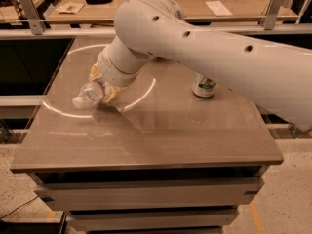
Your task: Knock water bottle over
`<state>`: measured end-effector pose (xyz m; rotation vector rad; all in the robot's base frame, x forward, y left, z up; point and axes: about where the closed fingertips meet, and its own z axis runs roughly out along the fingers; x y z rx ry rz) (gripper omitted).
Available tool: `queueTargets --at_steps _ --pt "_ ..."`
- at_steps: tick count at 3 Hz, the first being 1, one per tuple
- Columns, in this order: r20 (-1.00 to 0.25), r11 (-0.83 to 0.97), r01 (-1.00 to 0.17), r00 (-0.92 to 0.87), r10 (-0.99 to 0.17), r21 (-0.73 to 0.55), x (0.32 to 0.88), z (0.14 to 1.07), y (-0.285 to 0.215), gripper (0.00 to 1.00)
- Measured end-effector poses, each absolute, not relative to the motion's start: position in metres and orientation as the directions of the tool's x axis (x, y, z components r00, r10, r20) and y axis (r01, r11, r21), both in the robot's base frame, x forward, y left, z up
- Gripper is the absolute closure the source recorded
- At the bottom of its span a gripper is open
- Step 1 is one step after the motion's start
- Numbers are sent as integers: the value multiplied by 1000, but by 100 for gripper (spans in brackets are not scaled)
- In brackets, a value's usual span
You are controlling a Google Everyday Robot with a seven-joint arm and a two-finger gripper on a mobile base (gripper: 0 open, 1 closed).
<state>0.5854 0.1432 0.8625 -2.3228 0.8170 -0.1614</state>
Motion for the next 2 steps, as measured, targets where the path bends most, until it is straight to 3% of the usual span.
queueTargets --at_steps 1,2 --pt "-22 -620 -475 804 -594 -624 581 851 144 96" --pt "-28 -618 -477 804 -593 -625 580 853 145 73"
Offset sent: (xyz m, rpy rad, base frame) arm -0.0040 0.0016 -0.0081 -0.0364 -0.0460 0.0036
